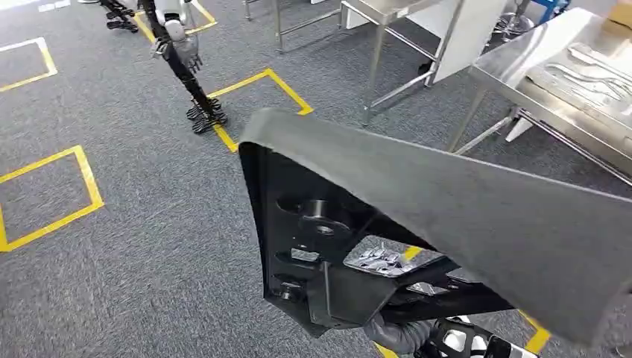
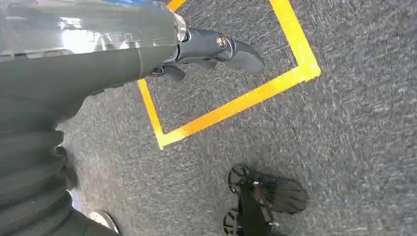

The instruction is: Take the parts from the cabinet and place them on the table.

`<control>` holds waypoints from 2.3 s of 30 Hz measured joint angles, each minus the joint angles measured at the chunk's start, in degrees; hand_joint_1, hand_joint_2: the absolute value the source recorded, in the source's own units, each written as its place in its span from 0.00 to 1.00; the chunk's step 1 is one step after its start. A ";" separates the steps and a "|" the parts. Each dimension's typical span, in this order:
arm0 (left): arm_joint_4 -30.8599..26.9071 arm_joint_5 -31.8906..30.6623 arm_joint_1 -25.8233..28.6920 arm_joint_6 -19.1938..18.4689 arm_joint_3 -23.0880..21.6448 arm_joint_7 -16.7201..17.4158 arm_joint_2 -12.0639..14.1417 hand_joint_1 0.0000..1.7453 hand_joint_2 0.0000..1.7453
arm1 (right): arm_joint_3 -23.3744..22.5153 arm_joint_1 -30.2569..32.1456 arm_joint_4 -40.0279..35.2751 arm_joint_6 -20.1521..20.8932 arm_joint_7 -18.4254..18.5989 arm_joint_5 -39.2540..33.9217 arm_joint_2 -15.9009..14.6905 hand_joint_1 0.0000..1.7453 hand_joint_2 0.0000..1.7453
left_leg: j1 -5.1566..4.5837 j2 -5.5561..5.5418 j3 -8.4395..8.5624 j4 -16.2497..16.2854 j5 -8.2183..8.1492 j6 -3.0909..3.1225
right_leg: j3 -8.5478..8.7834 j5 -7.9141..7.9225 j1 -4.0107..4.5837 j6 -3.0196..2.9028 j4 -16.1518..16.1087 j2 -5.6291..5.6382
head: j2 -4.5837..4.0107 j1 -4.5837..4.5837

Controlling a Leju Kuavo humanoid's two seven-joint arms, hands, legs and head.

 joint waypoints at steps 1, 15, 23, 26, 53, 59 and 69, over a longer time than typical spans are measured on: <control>0.00 -0.02 -0.02 0.02 0.00 0.17 0.00 0.00 1.00 | 0.00 0.13 0.00 0.00 0.00 0.04 -0.07 1.00 1.00 | 0.03 0.49 0.10 -0.03 -0.05 -0.21 | -0.10 -0.01 0.07 -0.14 0.03 0.40 | 0.00 0.00; 0.00 -1.03 0.60 -0.33 0.00 0.55 -0.15 0.00 1.00 | 1.66 1.06 -0.83 -3.13 0.02 3.35 -0.28 1.00 1.00 | 1.05 -8.84 -0.18 0.64 -0.55 -1.02 | -0.64 0.75 -0.38 -0.52 0.34 8.49 | 0.00 0.00; 0.00 -1.73 0.79 -0.42 -0.09 0.57 -0.11 0.00 1.00 | 3.08 1.63 -2.51 -5.53 0.00 5.40 -0.39 1.00 1.00 | 0.75 -3.84 -0.15 -0.37 0.30 1.20 | -8.49 -7.46 -0.78 1.75 15.76 3.46 | 0.00 0.02; 0.00 -1.81 0.50 -0.52 -0.09 0.57 0.00 0.00 1.00 | 3.17 1.53 -2.49 -5.88 0.02 4.94 -0.79 1.00 1.00 | 0.70 -1.96 -0.13 -0.29 0.15 1.09 | -8.11 -5.16 -1.04 2.03 15.29 3.04 | 0.00 0.00; 0.00 -0.96 -0.36 0.00 -0.39 1.64 -0.15 0.00 1.00 | 2.99 -2.84 0.46 -2.40 0.02 0.92 -2.19 1.00 1.00 | 0.97 -3.95 -0.35 -0.35 0.41 1.33 | -7.33 -6.21 -0.67 1.33 13.25 3.61 | 0.00 0.00; 0.00 -0.96 -0.50 -0.31 -0.37 1.49 -0.37 0.00 1.00 | 2.99 -1.75 0.39 -2.75 0.02 1.25 -2.54 1.00 1.00 | 0.92 -0.71 0.04 0.03 -0.19 0.47 | -1.14 0.79 -1.14 1.47 2.14 -0.22 | 0.00 0.00; 0.00 -1.33 -0.39 -1.20 -0.39 1.31 -0.31 0.00 1.00 | 2.97 -2.02 0.37 -3.23 0.02 1.49 -2.43 1.00 1.00 | 1.03 -4.22 -6.32 16.34 -9.65 -2.20 | -0.51 0.84 -0.79 -1.31 -0.14 3.50 | 0.00 0.00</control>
